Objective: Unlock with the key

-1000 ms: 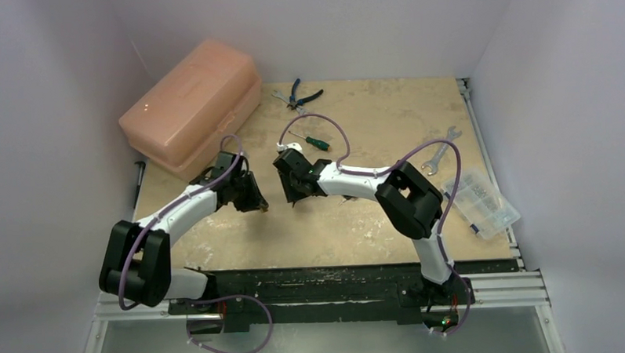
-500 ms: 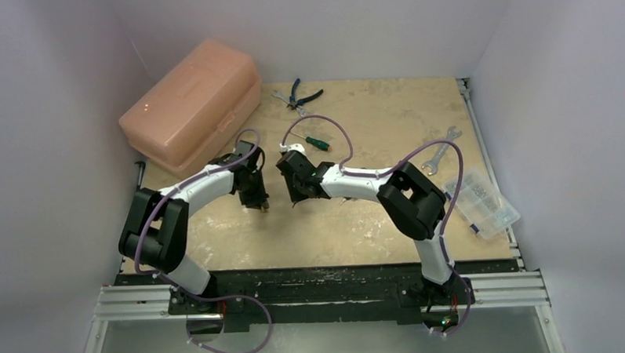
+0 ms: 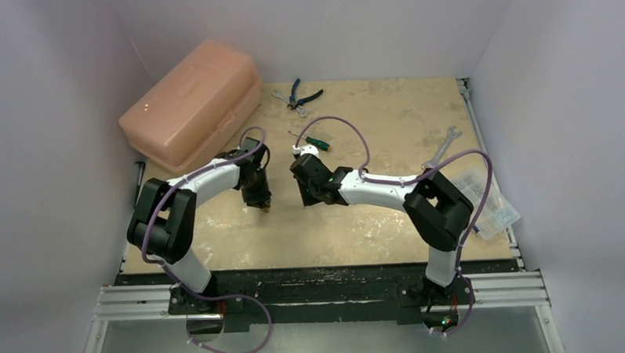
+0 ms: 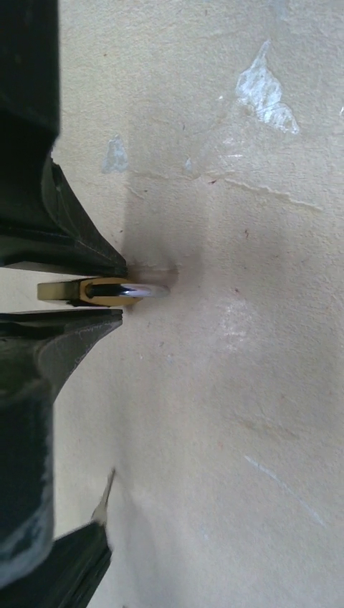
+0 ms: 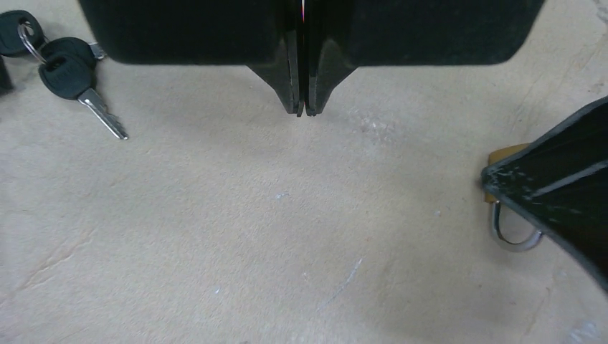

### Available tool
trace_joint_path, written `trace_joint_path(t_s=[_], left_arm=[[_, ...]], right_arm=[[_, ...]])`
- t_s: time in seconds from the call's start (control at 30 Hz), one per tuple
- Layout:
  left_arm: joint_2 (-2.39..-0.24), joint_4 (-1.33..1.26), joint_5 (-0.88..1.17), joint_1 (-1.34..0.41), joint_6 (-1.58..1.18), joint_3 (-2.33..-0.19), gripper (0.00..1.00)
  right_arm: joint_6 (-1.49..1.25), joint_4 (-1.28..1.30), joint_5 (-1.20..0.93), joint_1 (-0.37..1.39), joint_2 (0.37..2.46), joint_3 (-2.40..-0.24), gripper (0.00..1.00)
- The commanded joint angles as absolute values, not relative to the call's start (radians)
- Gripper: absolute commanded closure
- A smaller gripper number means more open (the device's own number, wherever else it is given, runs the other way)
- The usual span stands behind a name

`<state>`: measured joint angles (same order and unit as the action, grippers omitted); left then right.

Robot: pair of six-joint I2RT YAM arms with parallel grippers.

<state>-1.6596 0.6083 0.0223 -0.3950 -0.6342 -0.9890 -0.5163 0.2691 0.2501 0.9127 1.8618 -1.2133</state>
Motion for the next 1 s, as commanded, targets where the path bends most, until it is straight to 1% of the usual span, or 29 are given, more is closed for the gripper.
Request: trace_joint_path(t_s=[0.0,0.03,0.4,0.5,0.67,0.97], left_arm=[[-1.698,0.611,0.003,-0.406,-0.628,-1.006,0.70],[-1.697,0.612,0.003,-0.406,-0.627,-1.009,0.66],[-1.641,0.622,0.003,-0.407,-0.611,-1.018,0.50],[-1.616,0.635,0.003,-0.407,-0.604,-1.028,0.49],[-1.578,0.701,-0.066,-0.407,-0.582,-1.061,0.48],[-1.446,0.705,-0.113,-0.407,-0.528,-1.071,0.49]], right_arm=[[-0.517,0.239,0.289,0.905,1.779,-1.185,1.00],[-0.517,0.235,0.290,0.905,1.771,-1.179,1.00],[-0.522,0.215,0.288,0.902,1.699,-1.141,1.00],[-0.522,0.216,0.287,0.902,1.678,-1.134,1.00],[-0.523,0.212,0.284,0.902,1.631,-1.125,1.00],[-0.548,0.151,0.246,0.902,1.469,-1.065,1.00]])
